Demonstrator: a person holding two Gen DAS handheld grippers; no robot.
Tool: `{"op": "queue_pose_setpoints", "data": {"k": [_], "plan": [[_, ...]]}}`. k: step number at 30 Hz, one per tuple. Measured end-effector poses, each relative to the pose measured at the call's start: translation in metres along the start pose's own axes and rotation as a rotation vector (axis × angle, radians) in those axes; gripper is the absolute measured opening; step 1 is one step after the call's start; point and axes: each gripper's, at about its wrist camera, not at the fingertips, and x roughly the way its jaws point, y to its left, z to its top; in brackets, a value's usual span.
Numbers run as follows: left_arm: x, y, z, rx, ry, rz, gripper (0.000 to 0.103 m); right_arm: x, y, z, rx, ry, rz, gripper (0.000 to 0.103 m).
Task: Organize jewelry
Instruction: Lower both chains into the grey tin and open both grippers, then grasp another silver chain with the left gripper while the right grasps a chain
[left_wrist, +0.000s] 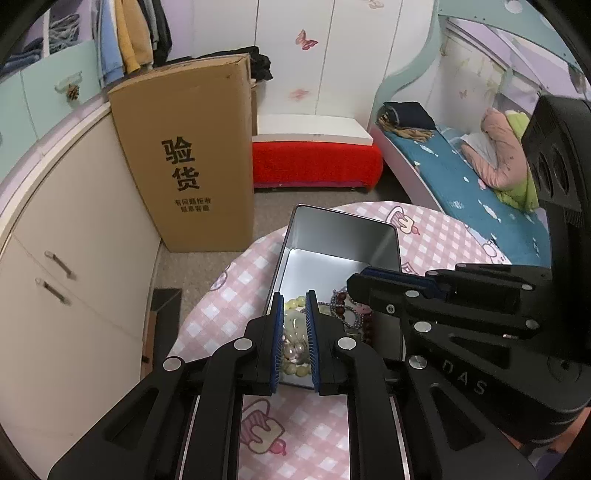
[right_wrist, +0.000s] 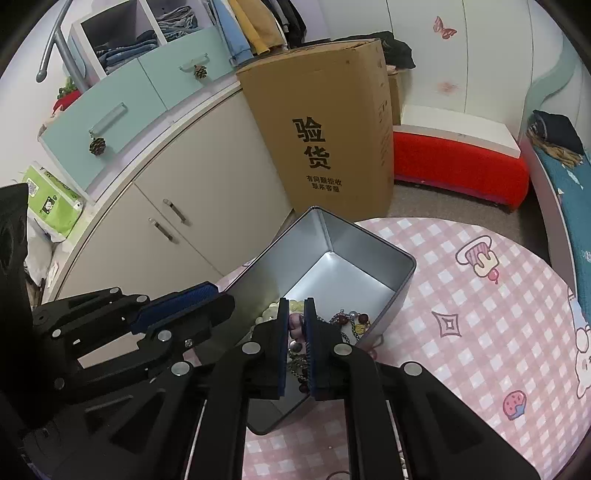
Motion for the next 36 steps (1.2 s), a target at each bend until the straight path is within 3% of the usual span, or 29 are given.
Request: {"op": "queue_pose_setpoints", "data": {"k": [2,5,7,9,15,19,23,27,36], "plan": [[-0.002,0.001,0.000,-0.011,-0.003,0.009,0.017,0.000,-0.001,0.000,0.011,0.001,0.012,0.011],[-0.009,0.008,0.001,-0.042,-0.021,0.039,0.036,-0.003,-0.004,0.000,0.024,-0.002,-0.002,0.019],[-0.019,0.012,0.000,-0.075,-0.047,0.035,0.055,-0.013,-0.012,-0.001,0.042,-0.021,-0.006,0.035],[-0.033,0.014,-0.002,-0.098,-0.087,0.028,0.068,-0.026,-0.018,-0.004,0.054,-0.043,-0.002,0.042],[-0.079,-0.021,-0.020,-0.038,-0.188,-0.007,0.074,-0.092,-0.033,-0.031,-0.009,-0.130,-0.100,0.050],[-0.092,-0.052,-0.043,0.010,-0.201,-0.048,0.074,-0.125,-0.050,-0.064,-0.024,-0.148,-0.151,0.052],[-0.084,-0.080,-0.066,0.053,-0.169,-0.079,0.074,-0.135,-0.067,-0.107,-0.020,-0.117,-0.185,0.052],[-0.056,-0.111,-0.090,0.081,-0.080,-0.132,0.074,-0.135,-0.091,-0.144,0.049,-0.096,-0.209,0.052],[-0.004,-0.149,-0.132,0.124,0.044,-0.127,0.073,-0.127,-0.116,-0.182,0.116,-0.061,-0.175,0.052]]}}
